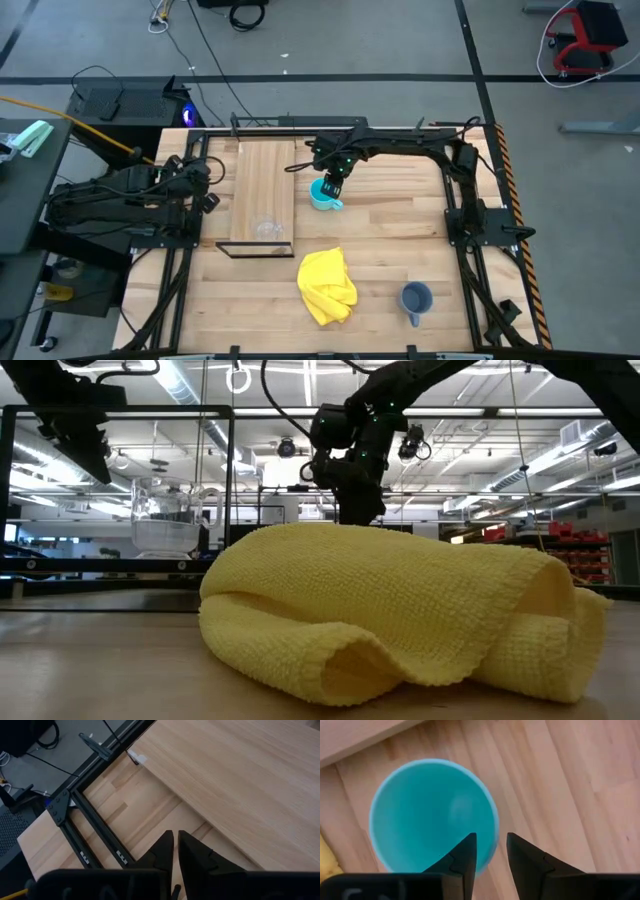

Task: Stack small to large cups/mugs on shelf
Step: Put the light blue mug on the shelf

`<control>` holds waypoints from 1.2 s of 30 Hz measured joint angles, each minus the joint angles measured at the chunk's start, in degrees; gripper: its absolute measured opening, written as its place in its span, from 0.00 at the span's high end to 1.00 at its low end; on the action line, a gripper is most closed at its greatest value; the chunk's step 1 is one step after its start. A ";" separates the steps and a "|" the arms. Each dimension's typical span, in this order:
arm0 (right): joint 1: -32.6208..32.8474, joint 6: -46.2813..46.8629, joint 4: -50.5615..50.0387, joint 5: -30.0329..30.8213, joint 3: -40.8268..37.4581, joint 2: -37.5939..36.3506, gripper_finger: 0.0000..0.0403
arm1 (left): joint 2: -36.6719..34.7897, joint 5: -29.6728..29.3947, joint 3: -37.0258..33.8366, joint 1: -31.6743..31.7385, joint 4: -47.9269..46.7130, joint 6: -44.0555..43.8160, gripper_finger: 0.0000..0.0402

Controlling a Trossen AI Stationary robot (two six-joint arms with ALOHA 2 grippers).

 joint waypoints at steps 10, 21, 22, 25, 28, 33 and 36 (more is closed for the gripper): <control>0.22 1.60 1.05 0.65 -0.02 1.86 0.77 | 0.00 0.01 0.02 -0.02 -0.01 0.02 0.94; 0.22 0.48 1.64 2.45 -0.02 1.80 0.96 | 0.00 0.03 0.07 -0.02 -0.01 0.04 0.94; 0.22 0.45 1.70 2.81 -0.02 1.80 0.96 | 0.00 0.03 0.07 -0.02 -0.02 0.04 0.95; 0.19 -0.33 0.98 2.87 0.40 1.27 0.98 | 0.00 0.03 0.07 -0.02 -0.01 0.04 0.96; 0.37 -1.29 -0.49 2.87 3.20 0.88 0.98 | 0.00 0.03 0.07 -0.02 -0.01 0.04 0.97; 0.82 -4.90 -6.16 3.08 12.37 0.73 0.99 | 0.00 0.02 0.07 -0.02 -0.01 0.07 0.96; 1.09 -6.62 -8.50 3.06 18.40 0.68 0.99 | 0.02 0.03 0.07 -0.02 -0.01 0.13 0.94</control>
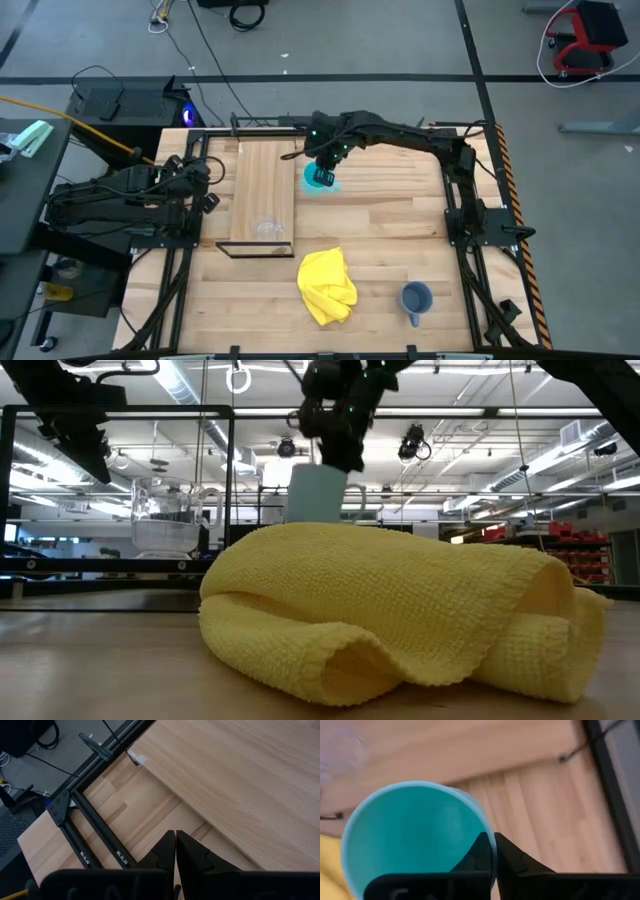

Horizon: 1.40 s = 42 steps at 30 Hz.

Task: Stack small to large cups/mugs on shelf
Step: Put the light blue mug on the shelf

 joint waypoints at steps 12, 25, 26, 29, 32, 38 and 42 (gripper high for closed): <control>0.13 -5.41 -1.26 -2.58 8.12 0.32 0.99 | 0.00 0.00 0.00 0.00 0.15 0.44 0.97; 1.37 -8.57 7.04 -7.84 8.13 6.81 0.99 | 0.00 0.00 0.00 0.00 0.18 0.30 0.91; 1.42 -8.57 7.32 -7.84 8.12 7.19 0.99 | 0.00 0.00 0.00 0.00 0.27 0.28 0.92; 1.57 -8.47 8.73 -8.46 8.07 8.67 0.99 | 0.00 0.00 0.00 0.00 0.25 0.30 0.93; 1.63 -8.54 10.41 -8.82 8.12 10.18 0.99 | 0.00 0.00 0.00 0.00 0.23 0.30 0.95; 1.75 -8.97 14.28 -9.36 8.24 11.61 0.99 | 0.00 0.00 0.00 0.00 0.23 0.30 0.97; 1.72 -9.01 14.86 -9.53 8.27 12.56 0.99 | 0.01 0.00 0.00 0.00 0.26 0.31 0.96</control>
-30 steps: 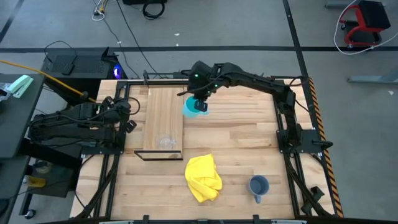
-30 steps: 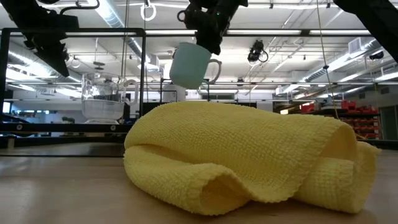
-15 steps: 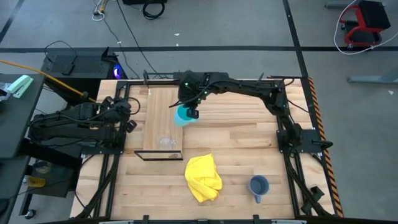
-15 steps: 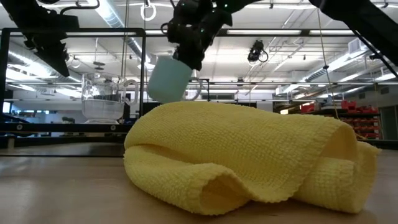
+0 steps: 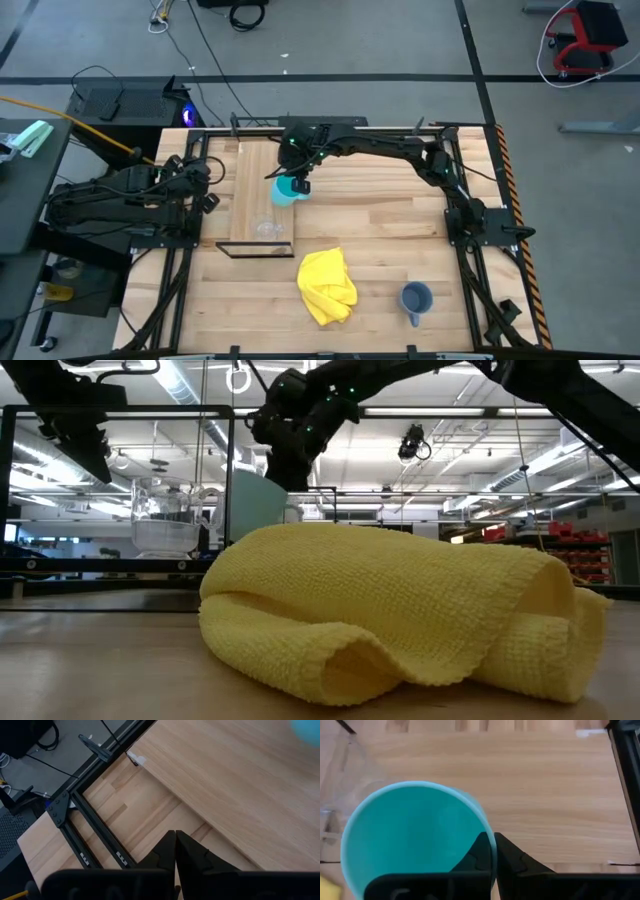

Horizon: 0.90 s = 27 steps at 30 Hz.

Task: Stack small to large cups/mugs on shelf
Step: Put the light blue mug on the shelf

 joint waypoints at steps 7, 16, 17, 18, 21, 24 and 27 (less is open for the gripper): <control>0.13 -0.87 0.44 -0.04 -0.02 1.34 0.99 | 0.01 0.00 0.00 0.00 -0.05 0.02 0.95; 0.18 -1.62 1.14 -0.04 -0.02 1.34 0.99 | -0.01 0.00 0.00 0.00 -0.04 0.02 0.98; 0.27 -1.70 1.26 -0.02 -0.02 1.47 0.99 | 0.01 0.00 0.00 0.00 -0.06 0.02 0.97; 0.34 -1.70 1.48 -0.01 -0.02 1.61 0.99 | -0.01 0.00 0.00 0.00 -0.04 0.02 0.96; 0.46 -1.72 1.36 -0.04 -0.02 1.78 0.98 | -0.01 -0.01 0.00 0.00 -0.04 0.02 0.94; 0.53 -1.68 1.57 -0.04 -0.02 1.78 0.96 | 0.01 0.00 0.00 0.00 -0.05 0.04 0.92; 0.53 -1.49 1.96 -0.01 -0.02 1.78 0.94 | 0.01 0.00 0.00 0.00 -0.04 0.04 0.93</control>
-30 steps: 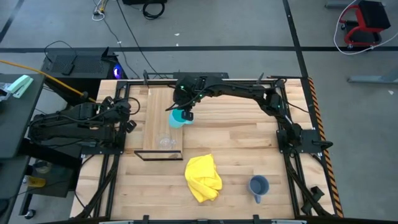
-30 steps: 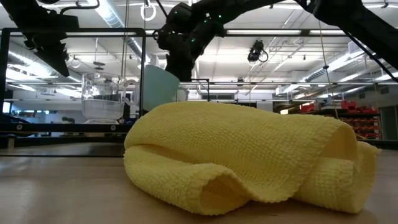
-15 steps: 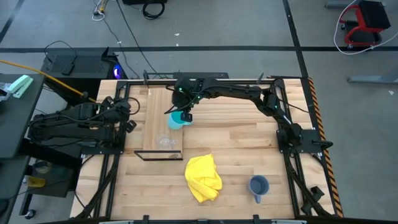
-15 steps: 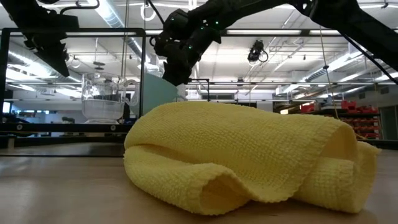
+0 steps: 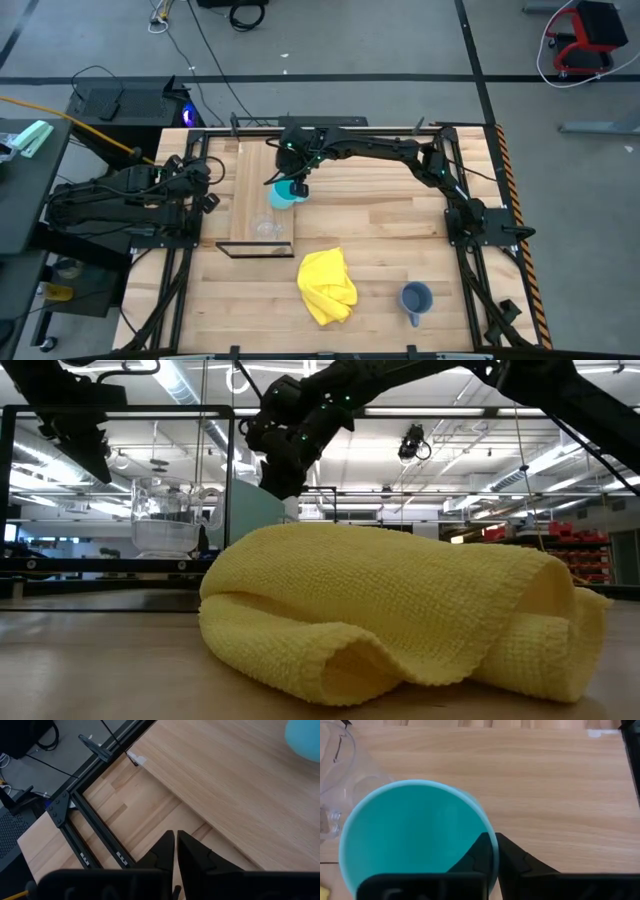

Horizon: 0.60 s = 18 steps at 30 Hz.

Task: Stack small to large cups/mugs on shelf
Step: Put the light blue mug on the shelf

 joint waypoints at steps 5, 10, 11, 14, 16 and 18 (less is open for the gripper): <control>0.00 0.16 0.23 0.00 0.00 0.00 0.92 | -0.02 0.00 0.00 0.00 0.00 0.00 0.96; 0.00 1.08 1.53 0.00 0.00 0.00 0.91 | 0.00 0.00 0.00 0.00 0.00 0.00 0.98; 0.00 1.08 1.56 0.00 0.00 0.00 0.91 | -0.01 -0.01 0.00 0.01 0.00 0.00 0.98; 0.00 1.09 1.57 0.00 0.00 0.00 0.91 | 0.00 0.00 0.00 0.00 0.00 0.00 0.97; 0.00 1.10 1.57 0.00 0.00 0.00 0.91 | 0.00 0.00 0.00 0.00 0.00 0.00 0.96; 0.00 1.36 1.56 0.00 0.00 0.00 0.91 | 0.00 0.00 0.00 0.00 -0.01 0.00 0.94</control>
